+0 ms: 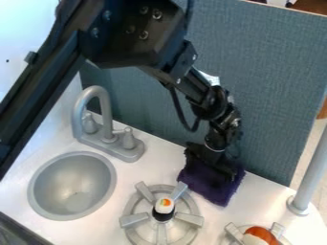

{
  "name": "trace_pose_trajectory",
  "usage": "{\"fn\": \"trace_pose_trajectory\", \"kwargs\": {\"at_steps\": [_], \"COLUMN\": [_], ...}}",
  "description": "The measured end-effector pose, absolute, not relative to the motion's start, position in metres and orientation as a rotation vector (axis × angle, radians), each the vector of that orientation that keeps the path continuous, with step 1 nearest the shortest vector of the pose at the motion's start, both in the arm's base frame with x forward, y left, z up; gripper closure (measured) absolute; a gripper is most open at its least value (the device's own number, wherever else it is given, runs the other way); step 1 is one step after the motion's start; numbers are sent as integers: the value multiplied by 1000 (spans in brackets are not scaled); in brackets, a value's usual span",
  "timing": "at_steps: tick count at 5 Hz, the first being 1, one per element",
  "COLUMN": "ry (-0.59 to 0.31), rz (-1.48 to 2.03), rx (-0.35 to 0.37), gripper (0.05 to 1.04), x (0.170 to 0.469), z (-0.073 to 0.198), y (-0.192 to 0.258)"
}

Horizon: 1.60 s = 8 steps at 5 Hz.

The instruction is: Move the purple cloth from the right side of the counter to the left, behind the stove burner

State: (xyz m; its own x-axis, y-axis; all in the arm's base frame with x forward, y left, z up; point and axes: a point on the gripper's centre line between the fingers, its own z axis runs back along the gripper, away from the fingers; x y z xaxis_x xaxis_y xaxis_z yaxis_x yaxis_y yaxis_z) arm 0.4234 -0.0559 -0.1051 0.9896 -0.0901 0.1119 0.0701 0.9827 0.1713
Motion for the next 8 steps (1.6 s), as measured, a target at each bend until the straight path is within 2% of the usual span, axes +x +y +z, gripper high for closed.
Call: {"fn": "trace_pose_trajectory", "kwargs": {"at_steps": [2,3,5,6,7,8], "ry": [-110,-128,-232,-179,-72,-3], "rz": [-15,17,2,-86,-132,-166], "rx": [208,189,53,8,2,4], "gripper": [83,83,83,83,83,83], "x": [416,409,391,365,329,283], "z": [-102,-93,-48,-28,-20,-20], "y": [-23,-11,-23,-30,-26,-15]}}
